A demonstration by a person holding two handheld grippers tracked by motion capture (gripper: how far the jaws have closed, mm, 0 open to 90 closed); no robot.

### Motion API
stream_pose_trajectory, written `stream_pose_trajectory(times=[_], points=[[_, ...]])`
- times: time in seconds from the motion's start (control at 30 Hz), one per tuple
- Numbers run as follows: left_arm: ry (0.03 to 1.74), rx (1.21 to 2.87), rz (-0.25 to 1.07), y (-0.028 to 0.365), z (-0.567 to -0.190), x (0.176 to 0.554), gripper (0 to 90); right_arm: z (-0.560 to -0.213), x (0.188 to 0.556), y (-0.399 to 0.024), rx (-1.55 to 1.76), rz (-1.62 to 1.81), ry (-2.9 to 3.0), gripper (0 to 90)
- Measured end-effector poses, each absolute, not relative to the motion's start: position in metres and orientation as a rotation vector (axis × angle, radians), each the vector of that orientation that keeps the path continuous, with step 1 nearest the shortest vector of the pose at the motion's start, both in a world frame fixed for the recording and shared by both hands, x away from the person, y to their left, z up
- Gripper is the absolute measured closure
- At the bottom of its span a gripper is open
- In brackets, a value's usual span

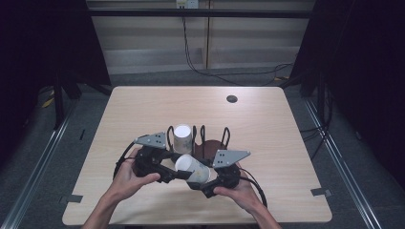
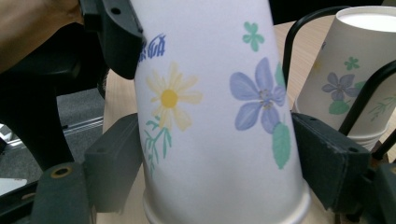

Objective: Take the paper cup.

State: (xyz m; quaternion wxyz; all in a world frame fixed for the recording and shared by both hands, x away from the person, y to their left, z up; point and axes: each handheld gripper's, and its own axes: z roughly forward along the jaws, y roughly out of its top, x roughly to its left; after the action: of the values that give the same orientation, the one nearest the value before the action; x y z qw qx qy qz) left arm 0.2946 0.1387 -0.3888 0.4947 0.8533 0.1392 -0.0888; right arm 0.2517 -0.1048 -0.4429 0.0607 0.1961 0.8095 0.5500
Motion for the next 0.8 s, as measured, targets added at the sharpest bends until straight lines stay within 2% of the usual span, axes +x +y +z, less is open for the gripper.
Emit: stream_pose_trajectory(times=[0.47, 0.67, 0.8], points=[[0.366, 2.03, -0.25, 0.1468, -0.3909, 0.3015, 36.0, -0.4438, 0.2499, -0.1024, 0.573, 1.652, 2.461, 29.6], [0.364, 2.038, -0.238, 0.1454, -0.3917, 0.3001, 34.8, -0.4422, 0.2507, -0.1045, 0.583, 1.65, 2.48, 30.9], [0.368, 2.044, -0.207, 0.1459, -0.3902, 0.2998, 30.6, -0.4418, 0.2515, -0.1063, 0.595, 1.65, 2.488, 31.2]])
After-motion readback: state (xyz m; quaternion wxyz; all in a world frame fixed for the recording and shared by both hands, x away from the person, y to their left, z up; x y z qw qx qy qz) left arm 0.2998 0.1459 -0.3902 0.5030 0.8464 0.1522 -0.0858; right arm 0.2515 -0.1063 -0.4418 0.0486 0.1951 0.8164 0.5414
